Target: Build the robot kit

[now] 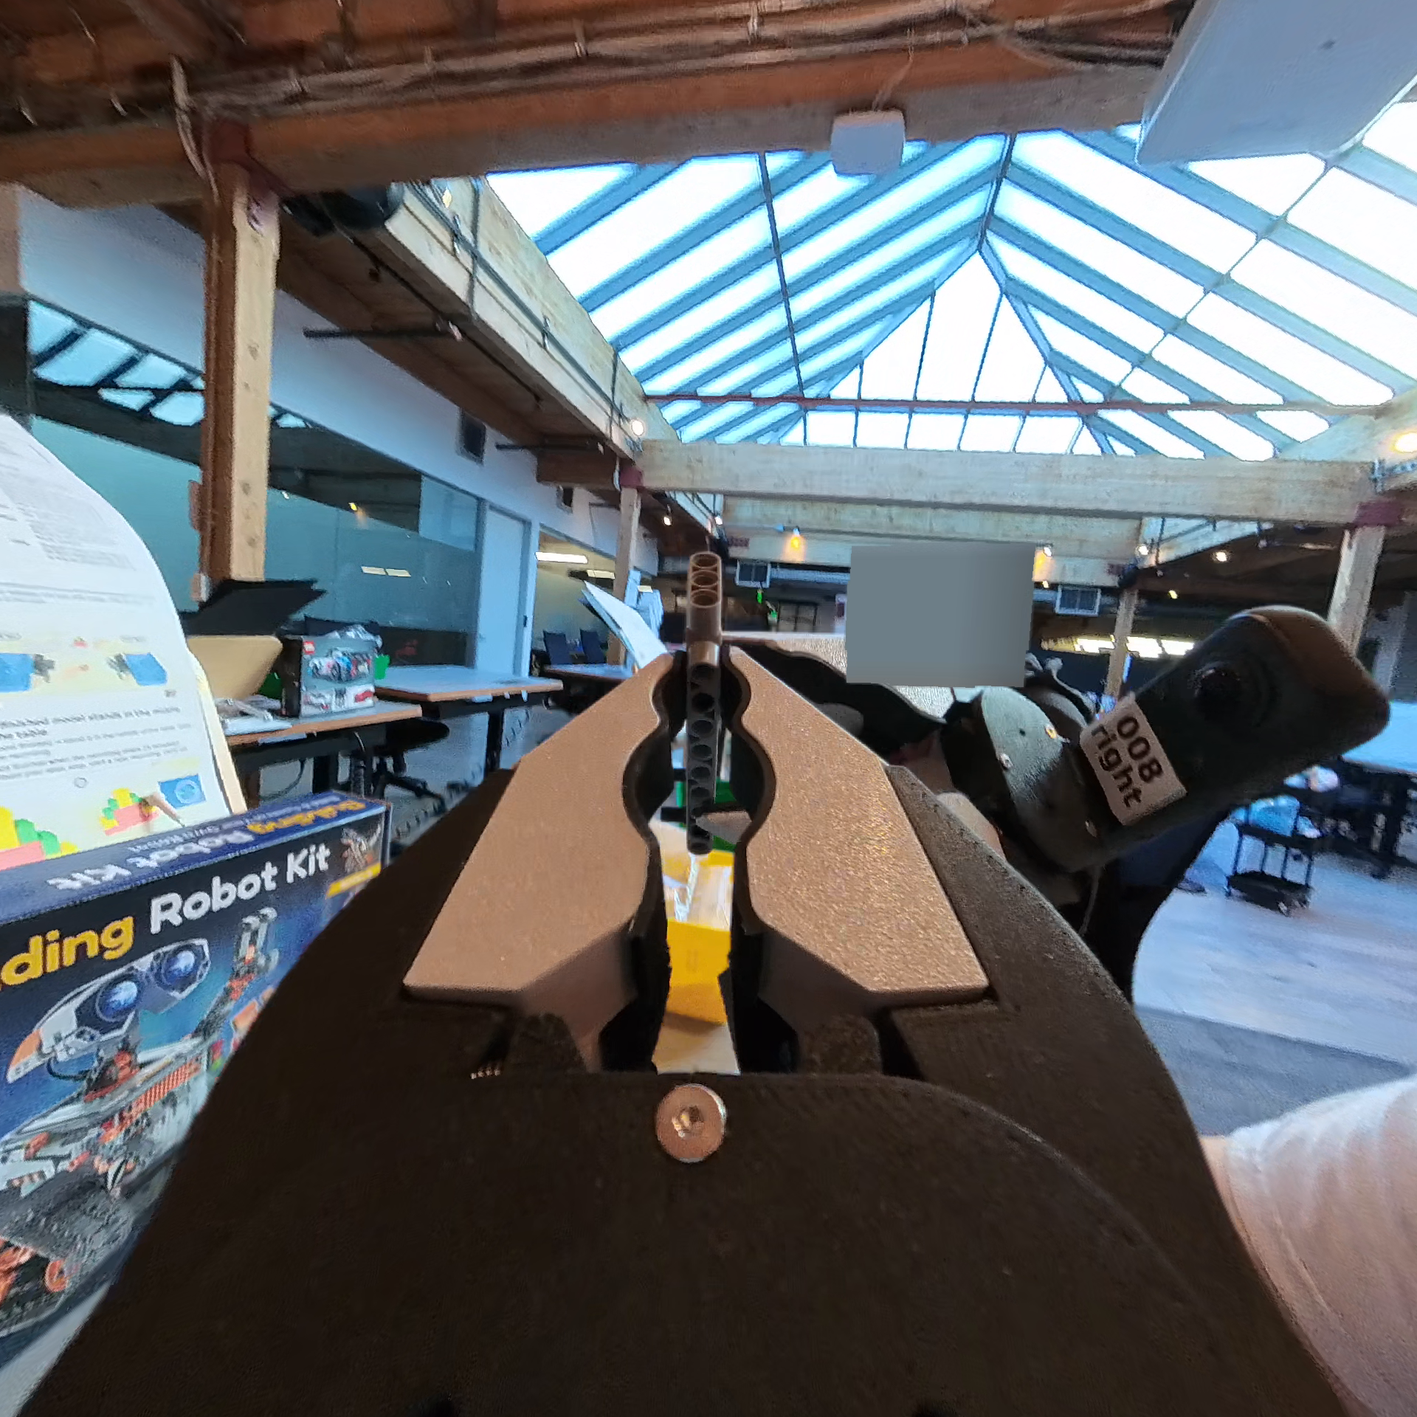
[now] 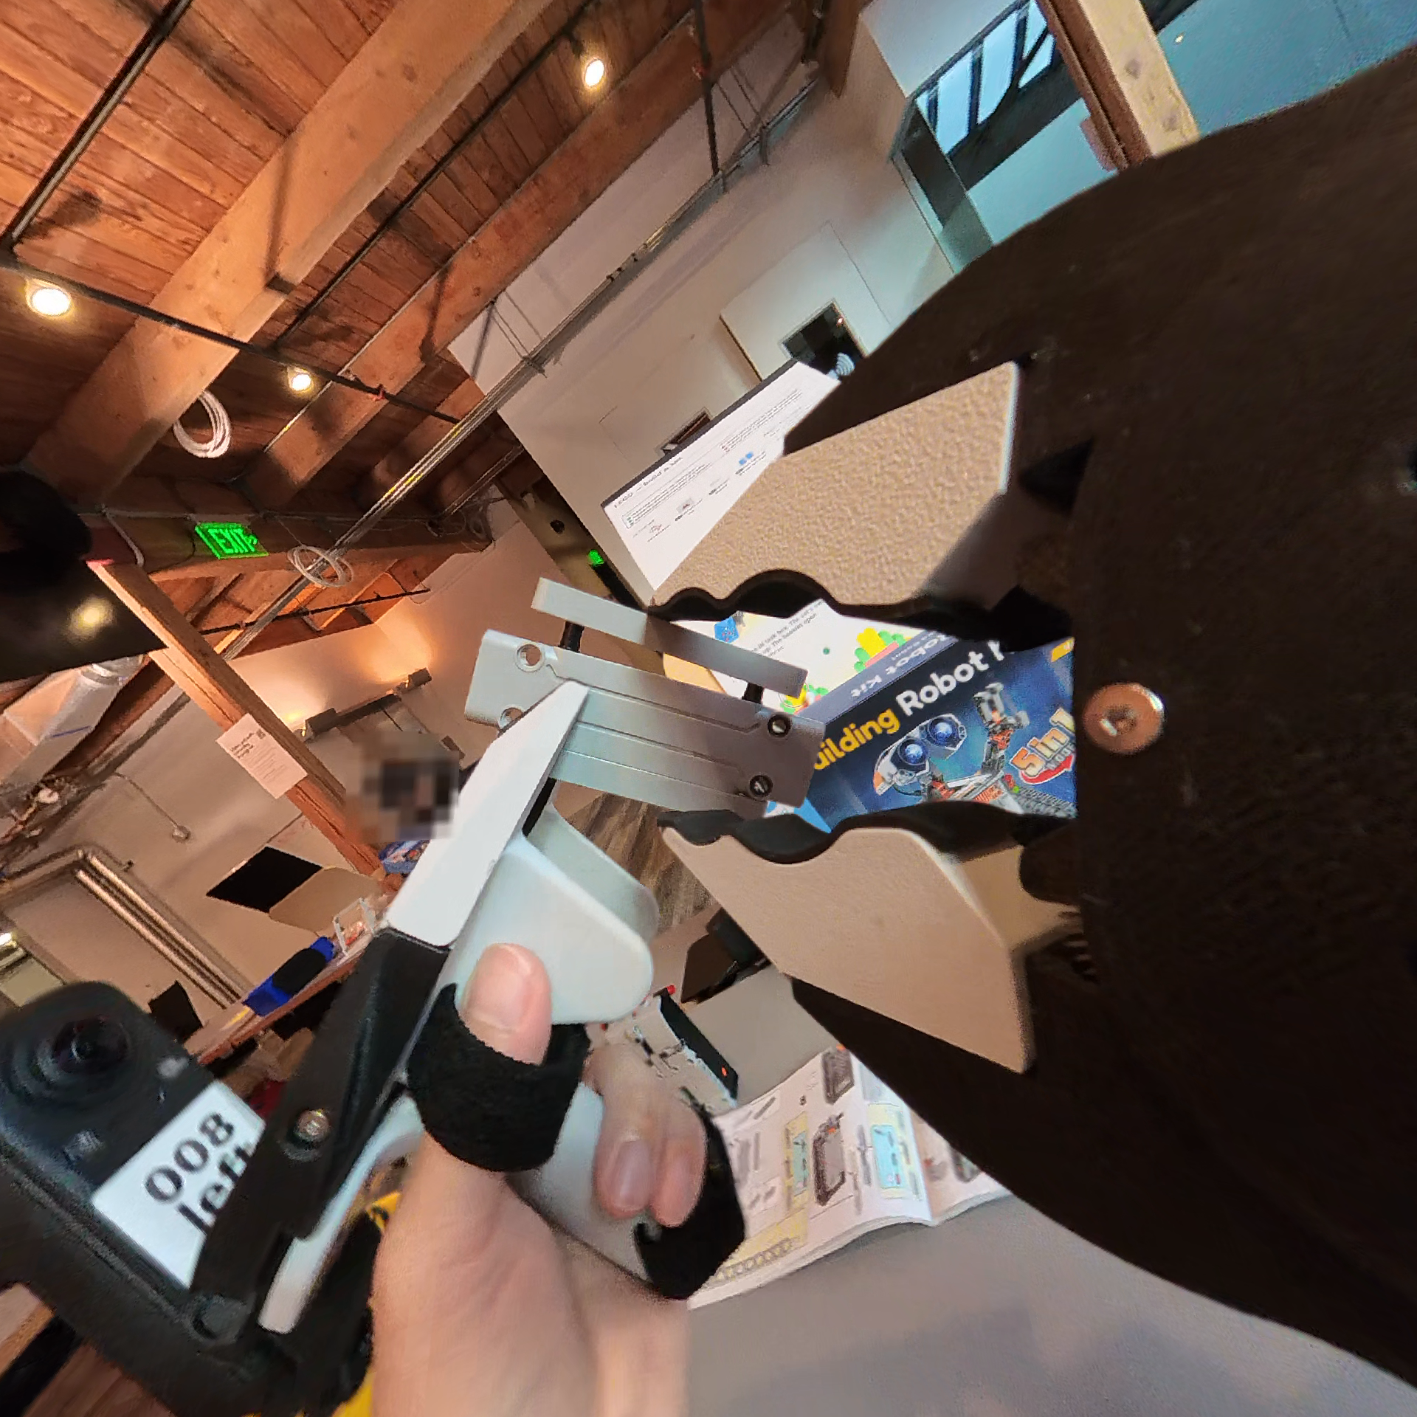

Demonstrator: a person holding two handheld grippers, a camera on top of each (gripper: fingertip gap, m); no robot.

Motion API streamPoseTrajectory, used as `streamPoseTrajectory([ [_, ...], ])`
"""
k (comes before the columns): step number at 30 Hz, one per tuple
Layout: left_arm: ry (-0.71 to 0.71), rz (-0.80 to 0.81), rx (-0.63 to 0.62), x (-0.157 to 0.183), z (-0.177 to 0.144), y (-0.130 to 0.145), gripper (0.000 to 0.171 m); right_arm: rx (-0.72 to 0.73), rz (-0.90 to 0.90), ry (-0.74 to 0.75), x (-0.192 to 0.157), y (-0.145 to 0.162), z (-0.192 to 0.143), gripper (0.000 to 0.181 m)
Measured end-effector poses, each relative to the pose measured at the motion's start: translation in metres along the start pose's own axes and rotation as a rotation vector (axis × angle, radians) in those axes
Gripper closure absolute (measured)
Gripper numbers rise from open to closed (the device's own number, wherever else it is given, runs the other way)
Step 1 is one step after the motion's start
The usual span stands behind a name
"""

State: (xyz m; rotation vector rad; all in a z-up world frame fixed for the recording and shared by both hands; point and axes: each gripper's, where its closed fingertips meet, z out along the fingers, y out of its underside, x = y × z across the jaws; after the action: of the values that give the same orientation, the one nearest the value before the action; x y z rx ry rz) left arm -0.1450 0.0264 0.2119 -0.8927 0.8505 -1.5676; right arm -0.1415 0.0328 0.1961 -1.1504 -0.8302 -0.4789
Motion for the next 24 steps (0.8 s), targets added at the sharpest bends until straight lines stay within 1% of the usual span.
streamPoseTrajectory([
  [3, 0.024, -0.02, -0.081, 0.002, 0.0, 0.005, 0.167, 0.045, 0.028, -0.064, -0.002, 0.0, -0.005, 0.132],
  [5, 0.012, -0.025, -0.095, 0.002, -0.002, 0.005, 0.167, 0.115, 0.137, -0.091, -0.002, -0.004, -0.004, 0.134],
  [6, -0.001, -0.013, -0.126, 0.003, -0.001, 0.008, 0.167, 0.152, 0.189, -0.094, -0.001, -0.007, -0.002, 0.132],
  [7, -0.022, 0.008, -0.163, 0.003, 0.0, 0.014, 0.167, 0.168, 0.217, -0.093, -0.001, -0.006, 0.001, 0.126],
  [8, -0.046, 0.036, -0.181, 0.002, 0.002, 0.018, 0.167, 0.15, 0.217, -0.084, -0.002, -0.002, 0.005, 0.121],
  [10, -0.109, 0.1, -0.196, -0.002, 0.005, 0.024, 0.167, 0.05, 0.135, -0.064, -0.007, 0.014, 0.014, 0.117],
  [11, -0.14, 0.144, -0.207, -0.005, 0.005, 0.026, 0.167, 0.009, 0.092, -0.024, -0.004, 0.02, 0.017, 0.121],
  [13, -0.175, 0.195, -0.212, -0.009, 0.006, 0.028, 0.167, -0.019, 0.085, 0.024, -0.003, 0.022, 0.019, 0.122],
  [16, -0.173, 0.172, -0.214, -0.01, 0.005, 0.027, 0.167, -0.013, 0.127, 0.053, -0.002, 0.02, 0.022, 0.125],
  [20, -0.148, 0.124, -0.237, -0.01, 0.005, 0.031, 0.167, 0.017, 0.178, 0.01, -0.004, 0.02, 0.021, 0.126],
  [22, -0.136, 0.102, -0.232, -0.009, 0.005, 0.031, 0.166, 0.038, 0.179, 0.012, -0.004, 0.019, 0.02, 0.128],
  [24, -0.137, 0.101, -0.231, -0.01, 0.005, 0.032, 0.167, 0.017, 0.163, 0.018, -0.004, 0.021, 0.021, 0.128],
])
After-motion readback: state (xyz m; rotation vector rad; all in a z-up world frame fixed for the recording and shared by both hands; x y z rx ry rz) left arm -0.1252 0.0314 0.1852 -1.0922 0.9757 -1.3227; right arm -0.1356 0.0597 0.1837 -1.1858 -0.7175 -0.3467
